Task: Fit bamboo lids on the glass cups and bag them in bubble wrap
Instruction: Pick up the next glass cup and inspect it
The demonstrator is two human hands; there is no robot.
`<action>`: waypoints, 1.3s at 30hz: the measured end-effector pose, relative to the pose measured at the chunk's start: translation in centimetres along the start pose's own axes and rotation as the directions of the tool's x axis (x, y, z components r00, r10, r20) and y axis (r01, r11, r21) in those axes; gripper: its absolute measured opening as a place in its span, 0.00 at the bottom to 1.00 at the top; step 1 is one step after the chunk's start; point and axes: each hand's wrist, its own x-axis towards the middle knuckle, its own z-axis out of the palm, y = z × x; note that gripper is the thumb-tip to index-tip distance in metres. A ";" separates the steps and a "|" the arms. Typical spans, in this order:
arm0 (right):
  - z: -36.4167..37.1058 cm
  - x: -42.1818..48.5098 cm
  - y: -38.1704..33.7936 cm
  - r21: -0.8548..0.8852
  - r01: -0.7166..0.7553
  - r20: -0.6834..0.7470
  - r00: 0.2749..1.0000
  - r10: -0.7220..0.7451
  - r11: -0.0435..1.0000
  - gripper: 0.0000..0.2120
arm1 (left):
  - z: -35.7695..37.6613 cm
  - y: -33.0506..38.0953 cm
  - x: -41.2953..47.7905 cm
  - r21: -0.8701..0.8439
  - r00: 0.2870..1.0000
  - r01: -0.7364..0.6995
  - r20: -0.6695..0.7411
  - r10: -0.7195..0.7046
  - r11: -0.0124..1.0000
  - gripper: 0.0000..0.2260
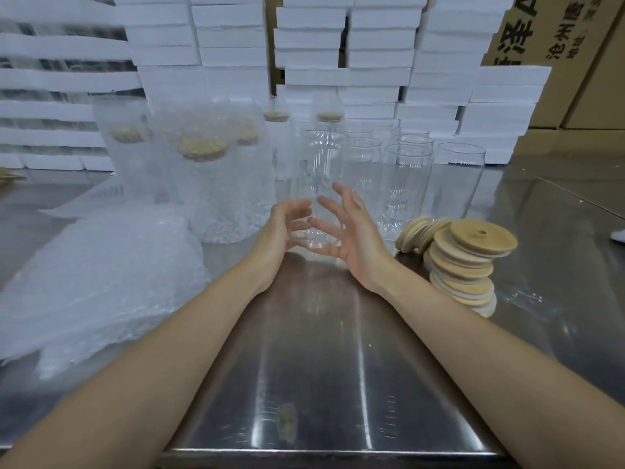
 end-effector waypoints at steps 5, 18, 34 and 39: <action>0.3 -0.1 0.5 -0.044 0.030 -0.017 0.999 -0.031 0.999 0.30 | -0.1 -0.5 -0.5 0.230 0.929 -0.271 -0.193 0.317 0.935 0.10; -0.4 0.2 -0.4 -0.006 0.027 -0.065 0.998 -0.027 1.000 0.11 | 0.3 -0.3 -0.3 0.061 0.980 -0.187 -0.055 0.190 0.980 0.30; 0.5 -0.1 1.0 -0.540 0.264 -0.100 0.923 -0.373 0.799 0.35 | 0.6 -0.2 -1.1 0.216 0.993 -0.112 0.050 0.103 0.970 0.37; 0.8 -0.9 1.0 -0.656 0.349 0.104 0.920 -0.378 0.669 0.32 | 0.1 -0.1 -1.0 0.124 0.996 -0.085 0.011 0.084 0.989 0.42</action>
